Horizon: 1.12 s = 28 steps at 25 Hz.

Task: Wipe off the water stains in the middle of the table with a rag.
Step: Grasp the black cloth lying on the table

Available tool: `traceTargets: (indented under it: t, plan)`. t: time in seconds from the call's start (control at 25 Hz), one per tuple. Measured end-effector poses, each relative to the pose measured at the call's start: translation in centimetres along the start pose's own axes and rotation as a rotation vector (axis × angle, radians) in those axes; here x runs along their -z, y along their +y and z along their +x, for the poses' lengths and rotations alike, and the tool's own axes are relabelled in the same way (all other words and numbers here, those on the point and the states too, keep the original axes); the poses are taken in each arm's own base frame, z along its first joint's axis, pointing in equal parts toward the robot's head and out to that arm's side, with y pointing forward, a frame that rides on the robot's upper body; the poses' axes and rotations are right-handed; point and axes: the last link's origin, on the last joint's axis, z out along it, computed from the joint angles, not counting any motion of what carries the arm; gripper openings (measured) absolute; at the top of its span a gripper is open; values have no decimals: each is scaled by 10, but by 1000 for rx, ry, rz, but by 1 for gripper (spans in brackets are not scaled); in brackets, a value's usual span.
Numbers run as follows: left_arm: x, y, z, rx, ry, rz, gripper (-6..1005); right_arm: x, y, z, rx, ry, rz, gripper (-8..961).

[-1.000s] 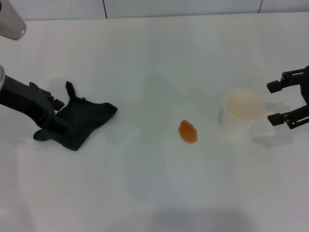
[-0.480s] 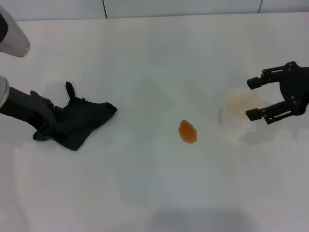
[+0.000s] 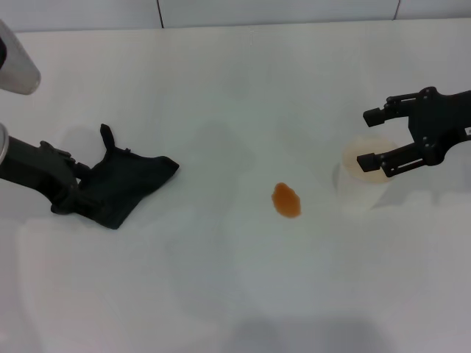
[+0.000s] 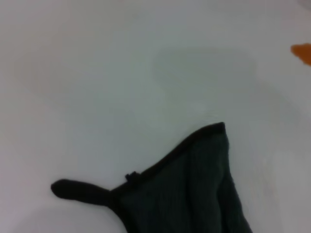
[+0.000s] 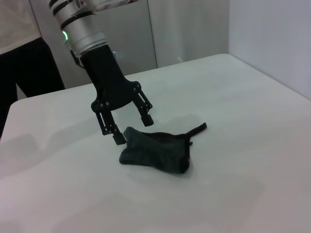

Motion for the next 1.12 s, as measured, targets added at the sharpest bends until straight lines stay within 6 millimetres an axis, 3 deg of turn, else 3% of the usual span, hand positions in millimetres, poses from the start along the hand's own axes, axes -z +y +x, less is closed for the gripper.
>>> traceTargets:
  t: [0.44, 0.68, 1.12]
  plan:
    - [-17, -2, -2, -7, -3, -1, 795, -3, 2, 3, -9, -4, 0, 857]
    - [-25, -2, 0, -24, -25, 15, 556, -4, 3, 4, -12, -6, 3, 857]
    - [-29, 0, 5, 10, -8, 1, 280, -4, 3, 5, -12, -8, 9, 858]
